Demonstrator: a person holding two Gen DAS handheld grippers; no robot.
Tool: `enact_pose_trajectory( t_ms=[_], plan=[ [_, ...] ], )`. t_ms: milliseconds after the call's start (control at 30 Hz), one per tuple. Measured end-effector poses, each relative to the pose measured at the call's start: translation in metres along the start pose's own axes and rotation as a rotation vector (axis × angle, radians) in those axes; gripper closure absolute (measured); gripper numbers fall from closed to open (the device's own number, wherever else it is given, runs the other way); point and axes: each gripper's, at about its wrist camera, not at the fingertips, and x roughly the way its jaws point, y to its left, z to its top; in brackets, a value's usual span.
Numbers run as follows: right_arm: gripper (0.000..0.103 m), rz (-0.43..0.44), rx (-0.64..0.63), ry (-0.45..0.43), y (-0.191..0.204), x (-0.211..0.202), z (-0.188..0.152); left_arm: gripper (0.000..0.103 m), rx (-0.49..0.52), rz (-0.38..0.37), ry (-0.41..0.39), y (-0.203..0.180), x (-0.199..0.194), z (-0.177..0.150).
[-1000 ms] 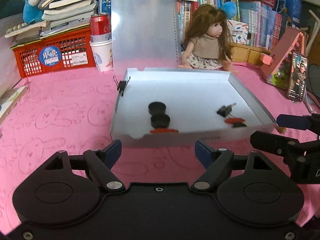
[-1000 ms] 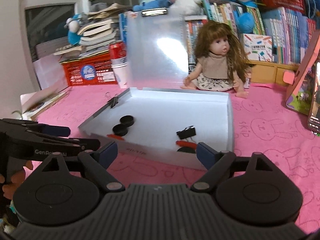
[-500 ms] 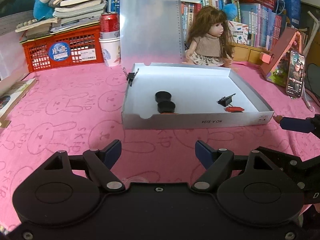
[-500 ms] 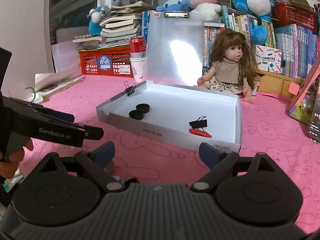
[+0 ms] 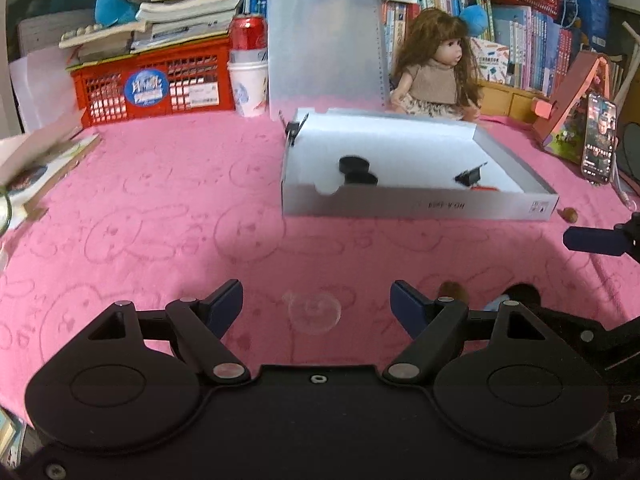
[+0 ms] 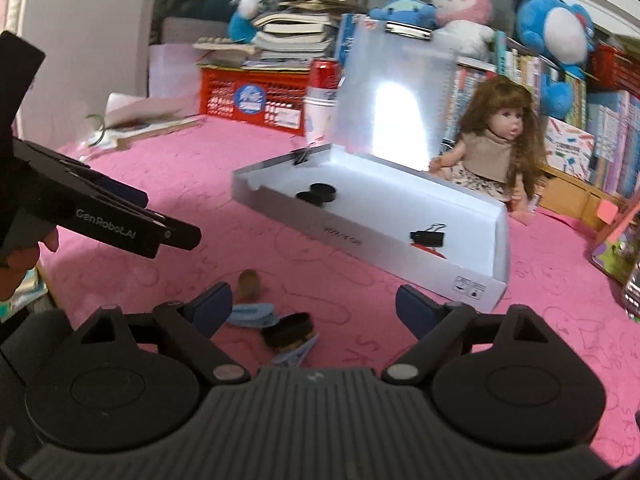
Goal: Organize rigid objects
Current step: 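Withdraw both tools from the box toward the remaining items, then grasp the clear plastic cup with the left tool while the right tool grasps a black round cup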
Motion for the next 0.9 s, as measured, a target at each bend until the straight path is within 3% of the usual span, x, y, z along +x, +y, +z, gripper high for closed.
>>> enact_pose_trajectory(
  t_ms=[233,500,633,767,900],
  plan=[
    [0.040,-0.012,-0.077,0.050,0.012,0.005,-0.005,0.026,0.016,0.023,-0.023,0.004,-0.003,-0.012],
    [0.058,-0.006,-0.091,0.065,0.014,0.007,-0.007,0.046,0.014,0.004,0.004,0.005,0.005,-0.014],
    [0.063,-0.001,-0.108,0.069,0.017,0.008,-0.008,0.054,0.029,0.007,-0.002,0.003,0.007,-0.015],
    [0.072,0.005,-0.119,0.068,0.019,0.009,-0.009,0.072,0.026,0.009,-0.009,0.004,0.007,-0.014],
    [0.078,0.000,-0.124,0.065,0.020,0.009,-0.008,0.072,0.026,0.010,-0.010,0.004,0.007,-0.013]
  ],
)
